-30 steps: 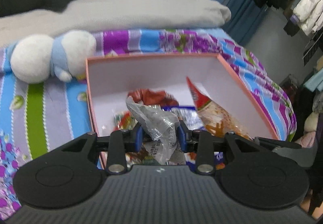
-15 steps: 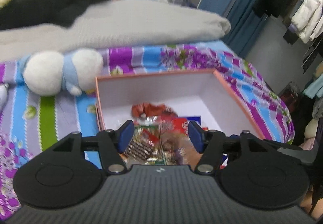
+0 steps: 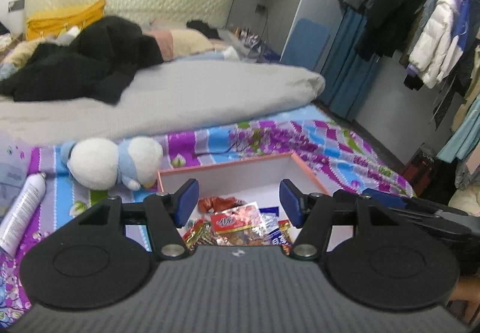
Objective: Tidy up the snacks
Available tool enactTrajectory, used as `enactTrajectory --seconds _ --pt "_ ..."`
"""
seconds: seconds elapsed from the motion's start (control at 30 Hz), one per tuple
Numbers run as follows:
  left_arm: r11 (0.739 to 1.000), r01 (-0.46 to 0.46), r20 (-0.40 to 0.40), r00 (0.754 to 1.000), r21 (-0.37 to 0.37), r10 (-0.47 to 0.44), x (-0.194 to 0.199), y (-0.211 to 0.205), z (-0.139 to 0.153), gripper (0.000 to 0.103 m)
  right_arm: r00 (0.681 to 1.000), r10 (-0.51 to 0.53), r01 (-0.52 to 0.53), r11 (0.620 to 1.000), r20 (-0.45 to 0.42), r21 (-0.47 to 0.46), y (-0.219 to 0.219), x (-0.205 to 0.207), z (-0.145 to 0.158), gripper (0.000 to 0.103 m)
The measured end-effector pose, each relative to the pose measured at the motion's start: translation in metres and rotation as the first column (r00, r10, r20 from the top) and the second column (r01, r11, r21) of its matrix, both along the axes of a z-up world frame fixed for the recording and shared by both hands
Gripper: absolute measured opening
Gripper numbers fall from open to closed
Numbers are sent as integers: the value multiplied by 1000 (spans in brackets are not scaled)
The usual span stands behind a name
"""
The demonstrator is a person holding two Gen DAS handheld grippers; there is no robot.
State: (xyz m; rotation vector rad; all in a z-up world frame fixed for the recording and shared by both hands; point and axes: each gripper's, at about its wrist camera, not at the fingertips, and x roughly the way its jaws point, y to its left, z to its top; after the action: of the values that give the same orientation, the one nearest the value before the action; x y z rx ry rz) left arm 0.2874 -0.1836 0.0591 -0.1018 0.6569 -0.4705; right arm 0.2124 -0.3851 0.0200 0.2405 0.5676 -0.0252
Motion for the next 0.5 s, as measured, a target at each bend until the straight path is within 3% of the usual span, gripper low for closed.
enactTrajectory --seconds 0.2,0.5 --pt "1000 12 65 998 -9 -12 -41 6 30 65 996 -7 7 1000 86 -1 5 -33 33 61" --pt "1000 18 87 996 -23 -16 -102 27 38 65 988 -16 18 1000 151 -12 18 -84 51 61"
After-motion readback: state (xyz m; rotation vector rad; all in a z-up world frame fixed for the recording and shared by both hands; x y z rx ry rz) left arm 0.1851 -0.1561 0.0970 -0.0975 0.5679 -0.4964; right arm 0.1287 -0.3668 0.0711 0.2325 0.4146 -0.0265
